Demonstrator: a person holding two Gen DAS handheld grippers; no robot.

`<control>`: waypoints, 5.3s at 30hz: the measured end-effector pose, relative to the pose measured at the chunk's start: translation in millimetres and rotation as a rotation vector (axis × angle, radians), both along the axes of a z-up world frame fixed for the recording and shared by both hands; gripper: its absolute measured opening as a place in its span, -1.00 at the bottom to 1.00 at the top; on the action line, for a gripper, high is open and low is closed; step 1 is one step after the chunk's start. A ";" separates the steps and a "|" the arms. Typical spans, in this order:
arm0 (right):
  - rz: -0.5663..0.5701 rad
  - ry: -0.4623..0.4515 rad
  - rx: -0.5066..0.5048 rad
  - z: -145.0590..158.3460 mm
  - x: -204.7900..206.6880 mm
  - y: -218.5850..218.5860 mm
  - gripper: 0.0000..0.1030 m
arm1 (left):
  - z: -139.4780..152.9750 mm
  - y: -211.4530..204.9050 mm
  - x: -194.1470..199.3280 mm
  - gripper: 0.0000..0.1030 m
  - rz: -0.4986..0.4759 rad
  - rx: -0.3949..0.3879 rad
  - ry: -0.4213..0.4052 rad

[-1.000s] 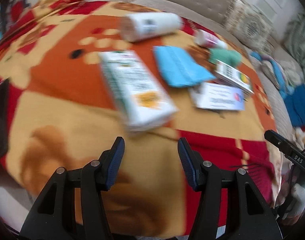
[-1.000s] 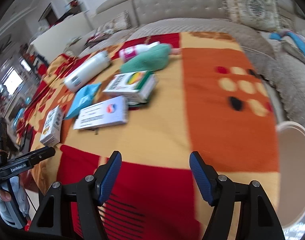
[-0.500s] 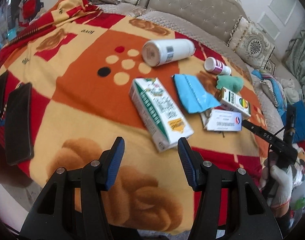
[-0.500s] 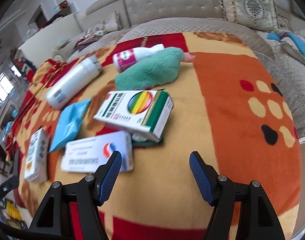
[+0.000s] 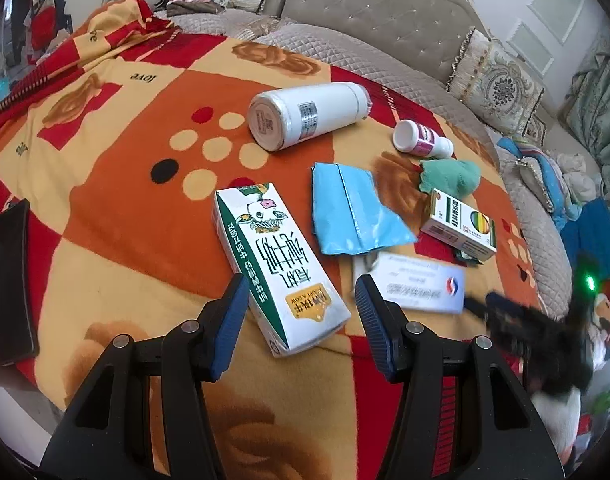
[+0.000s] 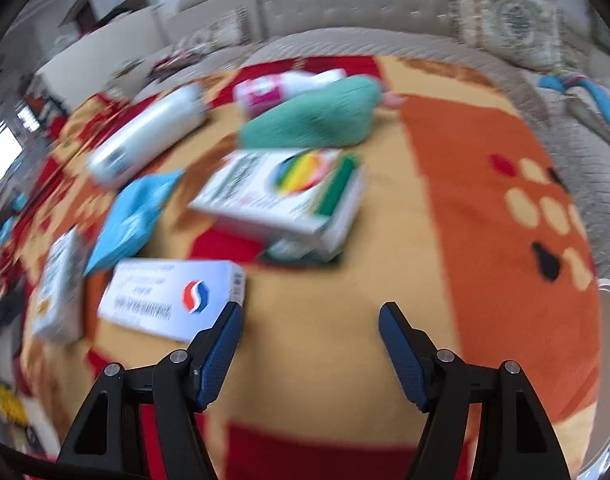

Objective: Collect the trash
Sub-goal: 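Move both open tools back over the cartons on the bed, then grasp the white milk carton with the left tool while the right tool grasps the white medicine box, then carry the milk carton and medicine box over the cream bin, then open both tools to drop the carton and medicine box into the bin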

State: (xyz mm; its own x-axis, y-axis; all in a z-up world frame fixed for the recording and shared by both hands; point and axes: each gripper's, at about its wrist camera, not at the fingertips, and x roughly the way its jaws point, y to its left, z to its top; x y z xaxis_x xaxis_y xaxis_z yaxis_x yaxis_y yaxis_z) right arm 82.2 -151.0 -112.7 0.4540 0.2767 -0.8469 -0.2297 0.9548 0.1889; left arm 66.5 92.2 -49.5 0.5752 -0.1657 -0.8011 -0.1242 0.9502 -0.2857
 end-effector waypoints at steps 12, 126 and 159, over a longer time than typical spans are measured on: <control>0.419 -0.083 0.000 24.7 -15.3 49.2 0.53 | 1.1 17.2 -0.3 0.05 0.039 -0.029 0.008; -0.509 -0.029 -0.004 -15.4 -124.2 -339.9 -0.05 | -14.2 -445.7 9.2 0.05 -0.716 0.036 -0.034; -0.606 0.042 0.069 -44.6 -118.4 -375.6 0.07 | -37.6 -481.2 17.0 0.07 -0.727 0.000 0.051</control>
State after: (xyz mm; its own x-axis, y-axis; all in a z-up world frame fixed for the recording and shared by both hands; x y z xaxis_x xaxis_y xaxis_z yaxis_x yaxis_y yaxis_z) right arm -36.2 -526.7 -157.3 0.5142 0.0347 -0.8570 0.3593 0.8986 0.2519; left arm 83.5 -389.0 -87.1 0.2818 -0.4920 -0.8237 0.5255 0.7975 -0.2965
